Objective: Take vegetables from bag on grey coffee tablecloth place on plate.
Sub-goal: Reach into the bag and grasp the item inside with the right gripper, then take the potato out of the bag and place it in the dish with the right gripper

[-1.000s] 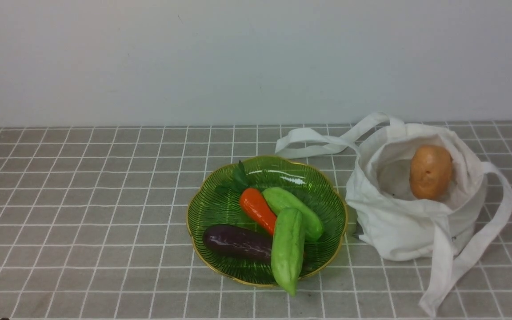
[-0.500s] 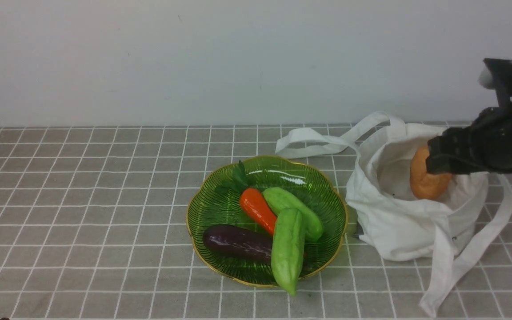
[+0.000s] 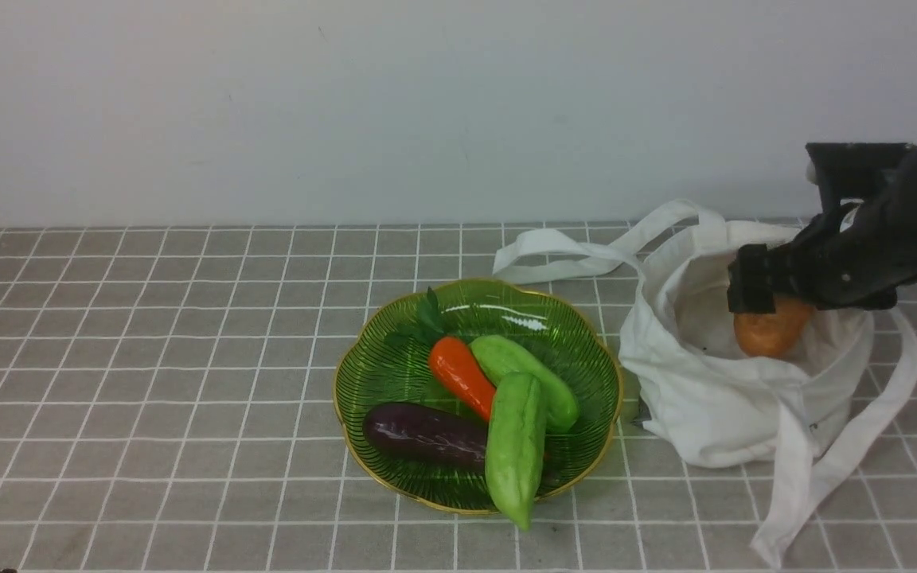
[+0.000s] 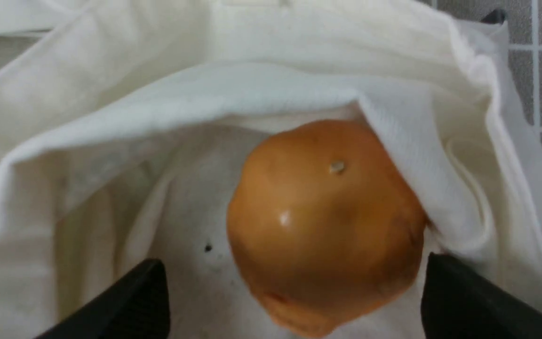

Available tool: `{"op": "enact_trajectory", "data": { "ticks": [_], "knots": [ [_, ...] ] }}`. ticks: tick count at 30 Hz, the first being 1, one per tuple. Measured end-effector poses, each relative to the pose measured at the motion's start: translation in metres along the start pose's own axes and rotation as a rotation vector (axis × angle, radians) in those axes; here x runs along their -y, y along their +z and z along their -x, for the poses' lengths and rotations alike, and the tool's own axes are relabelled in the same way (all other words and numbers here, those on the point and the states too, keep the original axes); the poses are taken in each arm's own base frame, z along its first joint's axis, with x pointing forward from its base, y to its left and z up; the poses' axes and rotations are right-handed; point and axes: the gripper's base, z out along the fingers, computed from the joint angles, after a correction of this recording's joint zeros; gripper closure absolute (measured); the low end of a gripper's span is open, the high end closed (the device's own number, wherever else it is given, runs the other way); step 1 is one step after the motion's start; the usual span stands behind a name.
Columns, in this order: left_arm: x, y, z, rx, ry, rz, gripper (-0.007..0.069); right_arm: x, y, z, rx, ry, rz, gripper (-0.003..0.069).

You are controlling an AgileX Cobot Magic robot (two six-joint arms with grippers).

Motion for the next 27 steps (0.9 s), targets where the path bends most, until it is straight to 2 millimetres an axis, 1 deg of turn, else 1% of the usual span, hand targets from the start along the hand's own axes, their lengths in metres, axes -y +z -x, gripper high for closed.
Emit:
{"op": "enact_trajectory", "data": {
  "ticks": [2, 8, 11, 14, 16, 18, 20, 21, 22, 24, 27],
  "knots": [
    [0.000, 0.000, 0.000, 0.000, 0.000, 0.000, 0.0632, 0.001, 0.011, 0.000, 0.019, 0.003, -0.003, -0.0013],
    [0.000, 0.000, 0.000, 0.000, 0.000, 0.000, 0.0632, 0.002, 0.026, -0.004, 0.009, -0.004, -0.010, 0.0000],
    [0.000, 0.000, 0.000, 0.000, 0.000, 0.000, 0.0632, 0.002, 0.029, -0.006, 0.000, -0.010, -0.012, 0.0028],
    [0.000, 0.000, 0.000, 0.000, 0.000, 0.000, 0.0632, 0.002, 0.030, -0.006, -0.004, -0.014, -0.015, 0.0106],
    [0.000, 0.000, 0.000, 0.000, 0.000, 0.000, 0.0632, 0.002, 0.029, -0.007, -0.011, -0.018, -0.017, 0.0120],
    [0.000, 0.000, 0.000, 0.000, 0.000, 0.000, 0.0632, 0.003, 0.023, -0.006, -0.023, -0.025, -0.021, 0.0120],
    [0.000, 0.000, 0.000, 0.000, 0.000, 0.000, 0.0632, 0.003, 0.011, -0.004, -0.023, -0.033, -0.025, 0.0120],
    [0.000, 0.000, 0.000, 0.000, 0.000, 0.000, 0.0632, 0.003, 0.010, -0.003, -0.022, -0.033, -0.025, 0.0120],
    [0.000, 0.000, 0.000, 0.000, 0.000, 0.000, 0.0632, 0.002, -0.005, 0.000, -0.014, -0.033, -0.025, 0.0120],
    [0.000, 0.000, 0.000, 0.000, 0.000, 0.000, 0.0632, 0.002, -0.023, 0.002, -0.009, -0.032, -0.025, 0.0120],
    [0.000, 0.000, 0.000, 0.000, 0.000, 0.000, 0.0632, 0.000, -0.061, 0.007, 0.015, -0.015, -0.014, 0.0120]
  ]
}}
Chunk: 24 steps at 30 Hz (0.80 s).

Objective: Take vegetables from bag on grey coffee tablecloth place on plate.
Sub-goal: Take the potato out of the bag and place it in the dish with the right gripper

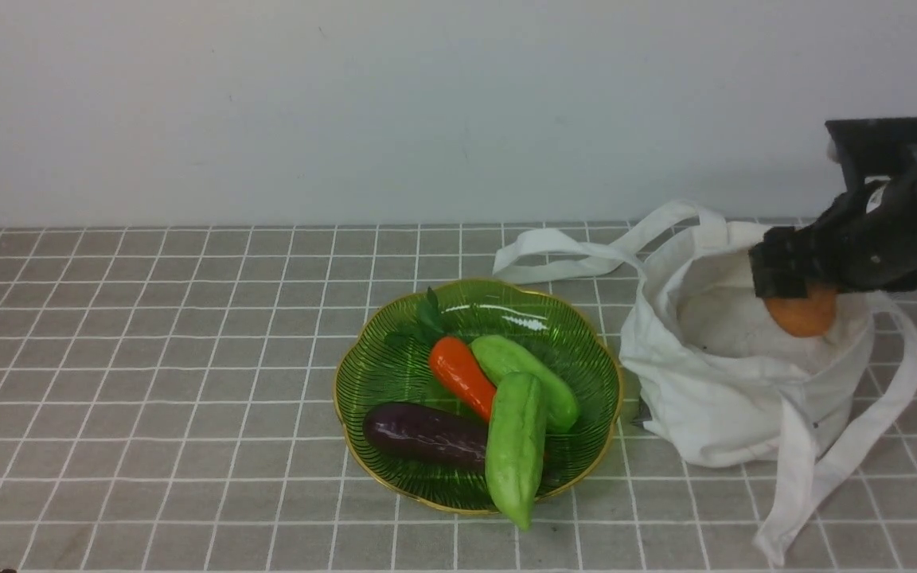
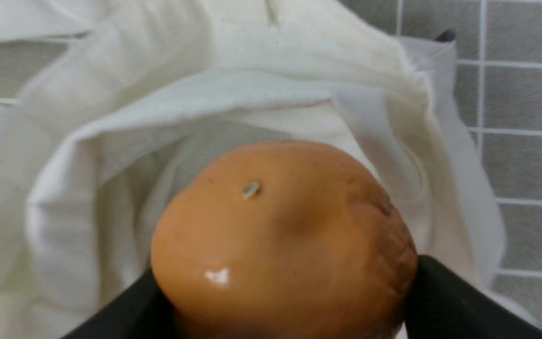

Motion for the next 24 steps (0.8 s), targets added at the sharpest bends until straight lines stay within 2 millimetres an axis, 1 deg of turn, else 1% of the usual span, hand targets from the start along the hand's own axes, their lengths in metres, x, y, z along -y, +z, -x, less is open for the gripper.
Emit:
{"op": "enact_trajectory", "data": {
  "ticks": [4, 6, 9, 10, 12, 13, 14, 15, 16, 17, 18, 19, 20, 21, 24],
  "knots": [
    [0.000, 0.000, 0.000, 0.000, 0.000, 0.000, 0.0632, -0.006, -0.050, 0.004, 0.072, 0.066, 0.067, 0.0120],
    [0.000, 0.000, 0.000, 0.000, 0.000, 0.000, 0.0632, -0.015, -0.072, 0.006, 0.125, 0.066, 0.137, 0.0120],
    [0.000, 0.000, 0.000, 0.000, 0.000, 0.000, 0.0632, -0.035, -0.082, 0.005, 0.147, 0.035, 0.239, 0.0120],
    [0.000, 0.000, 0.000, 0.000, 0.000, 0.000, 0.0632, -0.039, -0.082, 0.005, 0.146, 0.028, 0.251, 0.0120],
    [0.000, 0.000, 0.000, 0.000, 0.000, 0.000, 0.0632, -0.070, -0.079, 0.001, 0.127, -0.038, 0.363, 0.0120],
    [0.000, 0.000, 0.000, 0.000, 0.000, 0.000, 0.0632, -0.078, -0.076, -0.001, 0.115, -0.048, 0.390, 0.0120],
    [0.000, 0.000, 0.000, 0.000, 0.000, 0.000, 0.0632, -0.100, -0.069, -0.007, 0.084, -0.098, 0.449, 0.0120],
    [0.000, 0.000, 0.000, 0.000, 0.000, 0.000, 0.0632, -0.113, -0.063, -0.011, 0.059, -0.131, 0.477, 0.0120],
    [0.000, 0.000, 0.000, 0.000, 0.000, 0.000, 0.0632, -0.120, -0.057, -0.015, 0.038, -0.153, 0.488, 0.0120],
    [0.000, 0.000, 0.000, 0.000, 0.000, 0.000, 0.0632, -0.124, -0.056, -0.016, 0.031, -0.161, 0.496, 0.0120],
    [0.000, 0.000, 0.000, 0.000, 0.000, 0.000, 0.0632, -0.137, -0.044, -0.024, -0.018, -0.198, 0.512, 0.0120],
    [0.000, 0.000, 0.000, 0.000, 0.000, 0.000, 0.0632, -0.146, -0.038, -0.031, -0.059, -0.223, 0.524, 0.0120],
    [0.000, 0.000, 0.000, 0.000, 0.000, 0.000, 0.0632, -0.146, -0.036, -0.031, -0.063, -0.224, 0.523, 0.0120],
    [0.000, 0.000, 0.000, 0.000, 0.000, 0.000, 0.0632, -0.154, -0.027, -0.040, -0.132, -0.252, 0.534, 0.0120],
    [0.000, 0.000, 0.000, 0.000, 0.000, 0.000, 0.0632, -0.161, -0.013, -0.054, -0.252, -0.280, 0.544, 0.0120]
  ]
}}
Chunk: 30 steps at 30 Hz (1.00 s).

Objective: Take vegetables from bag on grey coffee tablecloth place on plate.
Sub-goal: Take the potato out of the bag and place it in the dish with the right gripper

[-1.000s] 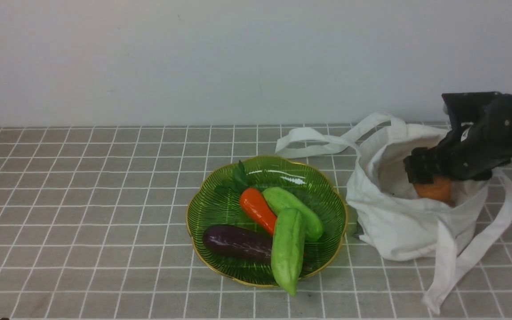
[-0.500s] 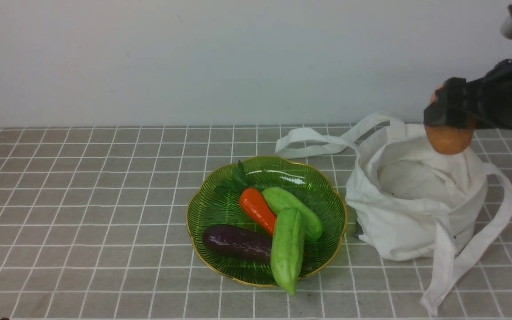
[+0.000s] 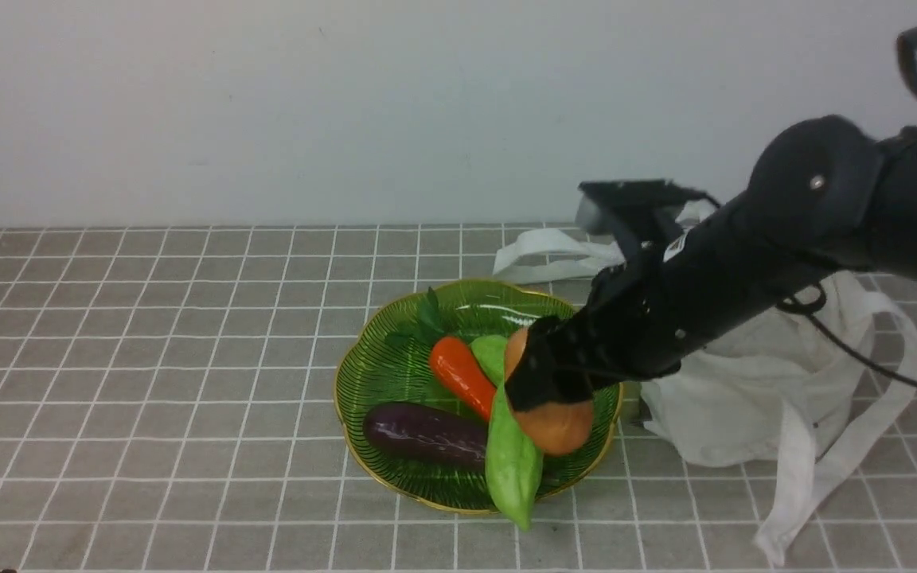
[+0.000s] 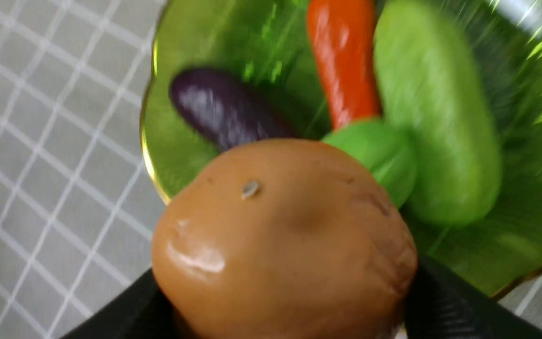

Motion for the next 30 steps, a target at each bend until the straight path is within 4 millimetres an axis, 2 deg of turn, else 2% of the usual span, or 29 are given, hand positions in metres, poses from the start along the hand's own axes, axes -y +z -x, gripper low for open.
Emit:
{"op": "enact_trajectory", "data": {
  "ticks": [6, 11, 17, 25, 27, 29, 30],
  "knots": [
    [0.000, 0.000, 0.000, 0.000, 0.000, 0.000, 0.0632, 0.010, 0.025, -0.004, -0.075, 0.022, -0.008, 0.0120],
    [0.000, 0.000, 0.000, 0.000, 0.000, 0.000, 0.0632, 0.022, 0.041, 0.007, 0.042, 0.035, -0.068, 0.0120],
    [0.000, 0.000, 0.000, 0.000, 0.000, 0.000, 0.0632, 0.027, 0.040, 0.019, 0.173, 0.030, -0.116, 0.0120],
    [0.000, 0.000, 0.000, 0.000, 0.000, 0.000, 0.0632, 0.027, 0.040, 0.018, 0.165, 0.029, -0.114, 0.0118],
    [0.000, 0.000, 0.000, 0.000, 0.000, 0.000, 0.0632, 0.026, 0.040, 0.016, 0.131, 0.021, -0.105, 0.0092],
    [0.000, 0.000, 0.000, 0.000, 0.000, 0.000, 0.0632, 0.020, 0.033, 0.020, 0.077, -0.013, -0.084, 0.0025],
    [0.000, 0.000, 0.000, 0.000, 0.000, 0.000, 0.0632, 0.020, 0.032, 0.021, 0.074, -0.016, -0.082, 0.0015]
  ]
}}
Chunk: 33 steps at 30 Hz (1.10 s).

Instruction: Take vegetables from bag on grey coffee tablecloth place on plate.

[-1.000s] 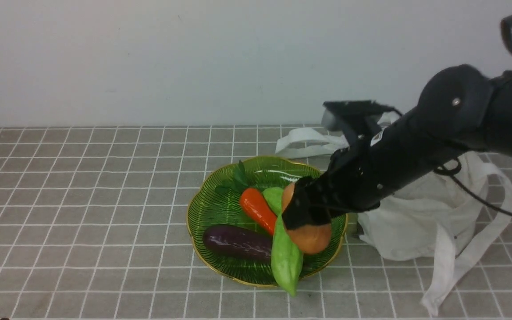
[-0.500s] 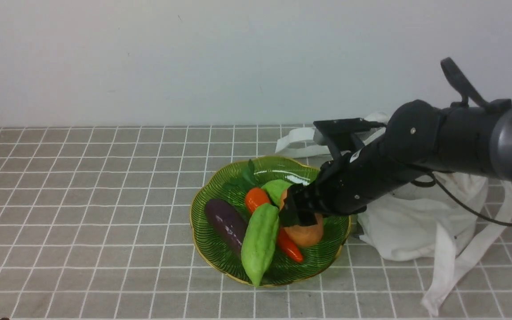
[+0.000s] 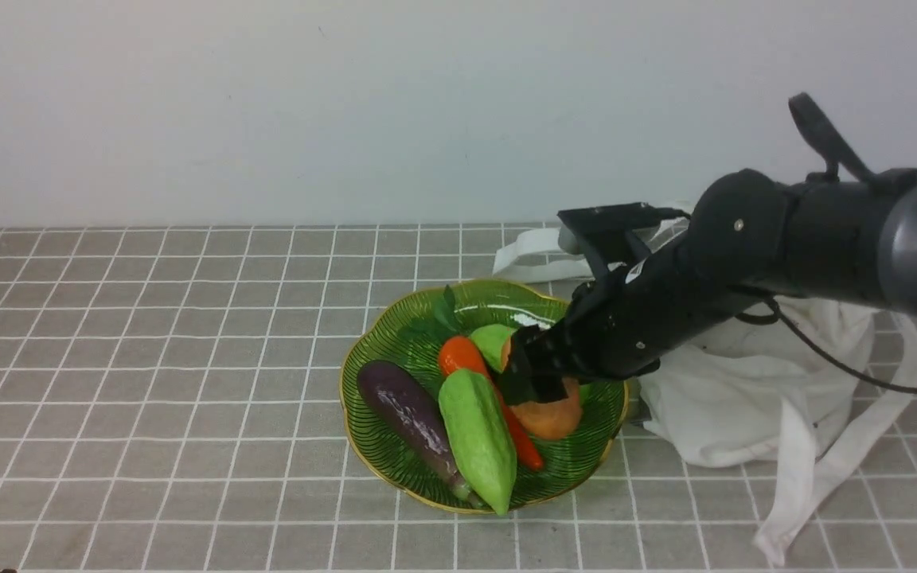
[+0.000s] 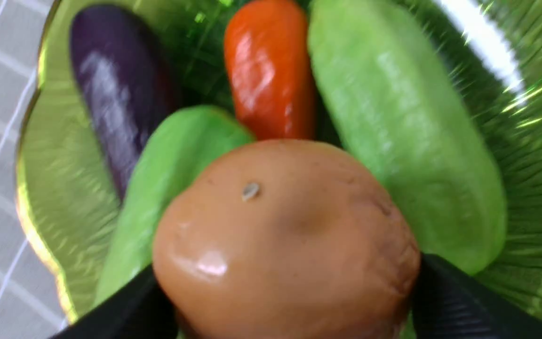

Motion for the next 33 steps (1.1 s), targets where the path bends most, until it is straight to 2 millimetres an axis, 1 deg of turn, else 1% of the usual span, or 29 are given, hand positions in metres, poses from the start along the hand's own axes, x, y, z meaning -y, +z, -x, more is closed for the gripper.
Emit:
{"op": "enact_trajectory", "data": {
  "ticks": [1, 3, 4, 5, 6, 7, 8, 10, 12, 13, 15, 16, 19, 20, 21, 22, 24, 25, 26, 28, 29, 30, 31, 32, 33],
  "knots": [
    [0.000, 0.000, 0.000, 0.000, 0.000, 0.000, 0.0632, -0.002, -0.003, 0.004, -0.007, -0.012, 0.006, -0.0001],
    [0.000, 0.000, 0.000, 0.000, 0.000, 0.000, 0.0632, -0.008, -0.017, 0.019, -0.013, -0.057, 0.021, -0.0025],
    [0.000, 0.000, 0.000, 0.000, 0.000, 0.000, 0.0632, -0.009, -0.019, 0.019, -0.021, -0.060, 0.025, -0.0027],
    [0.000, 0.000, 0.000, 0.000, 0.000, 0.000, 0.0632, -0.014, -0.031, 0.031, -0.015, -0.085, 0.031, -0.0031],
    [0.000, 0.000, 0.000, 0.000, 0.000, 0.000, 0.0632, -0.016, -0.035, 0.034, -0.019, -0.089, 0.033, -0.0031],
    [0.000, 0.000, 0.000, 0.000, 0.000, 0.000, 0.0632, -0.018, -0.043, 0.041, -0.015, -0.104, 0.030, -0.0031],
    [0.000, 0.000, 0.000, 0.000, 0.000, 0.000, 0.0632, -0.019, -0.044, 0.042, -0.014, -0.104, 0.030, -0.0031],
    [0.000, 0.000, 0.000, 0.000, 0.000, 0.000, 0.0632, -0.025, -0.065, 0.057, -0.008, -0.131, 0.016, -0.0032],
    [0.000, 0.000, 0.000, 0.000, 0.000, 0.000, 0.0632, -0.028, -0.076, 0.063, -0.010, -0.140, 0.007, -0.0032],
    [0.000, 0.000, 0.000, 0.000, 0.000, 0.000, 0.0632, -0.032, -0.089, 0.069, -0.015, -0.147, 0.001, -0.0027],
    [0.000, 0.000, 0.000, 0.000, 0.000, 0.000, 0.0632, -0.036, -0.104, 0.078, 0.010, -0.151, -0.013, -0.0009],
    [0.000, 0.000, 0.000, 0.000, 0.000, 0.000, 0.0632, -0.038, -0.115, 0.084, 0.042, -0.154, -0.031, 0.0008],
    [0.000, 0.000, 0.000, 0.000, 0.000, 0.000, 0.0632, -0.042, -0.141, 0.093, 0.119, -0.128, -0.079, 0.0088],
    [0.000, 0.000, 0.000, 0.000, 0.000, 0.000, 0.0632, -0.042, -0.149, 0.092, 0.135, -0.124, -0.098, 0.0123],
    [0.000, 0.000, 0.000, 0.000, 0.000, 0.000, 0.0632, -0.042, -0.149, 0.093, 0.135, -0.125, -0.102, 0.0123],
    [0.000, 0.000, 0.000, 0.000, 0.000, 0.000, 0.0632, -0.043, -0.163, 0.090, 0.155, -0.124, -0.134, 0.0188],
    [0.000, 0.000, 0.000, 0.000, 0.000, 0.001, 0.0632, -0.045, -0.184, 0.085, 0.193, -0.131, -0.162, 0.0270],
    [0.000, 0.000, 0.000, 0.000, 0.000, 0.001, 0.0632, -0.046, -0.195, 0.080, 0.207, -0.138, -0.178, 0.0328],
    [0.000, 0.000, 0.000, 0.000, 0.000, 0.001, 0.0632, -0.048, -0.201, 0.079, 0.218, -0.140, -0.180, 0.0347],
    [0.000, 0.000, 0.000, 0.000, 0.000, 0.001, 0.0632, -0.054, -0.233, 0.059, 0.263, -0.155, -0.204, 0.0470],
    [0.000, 0.000, 0.000, 0.000, 0.000, 0.001, 0.0632, -0.054, -0.235, 0.057, 0.266, -0.156, -0.207, 0.0478],
    [0.000, 0.000, 0.000, 0.000, 0.000, 0.001, 0.0632, -0.058, -0.257, 0.039, 0.294, -0.163, -0.216, 0.0554],
    [0.000, 0.000, 0.000, 0.000, 0.000, 0.001, 0.0632, -0.059, -0.259, 0.036, 0.296, -0.164, -0.218, 0.0561],
    [0.000, 0.000, 0.000, 0.000, 0.000, 0.001, 0.0632, -0.061, -0.275, 0.017, 0.314, -0.167, -0.225, 0.0618],
    [0.000, 0.000, 0.000, 0.000, 0.000, 0.001, 0.0632, -0.062, -0.283, 0.004, 0.322, -0.168, -0.230, 0.0641]
  ]
}}
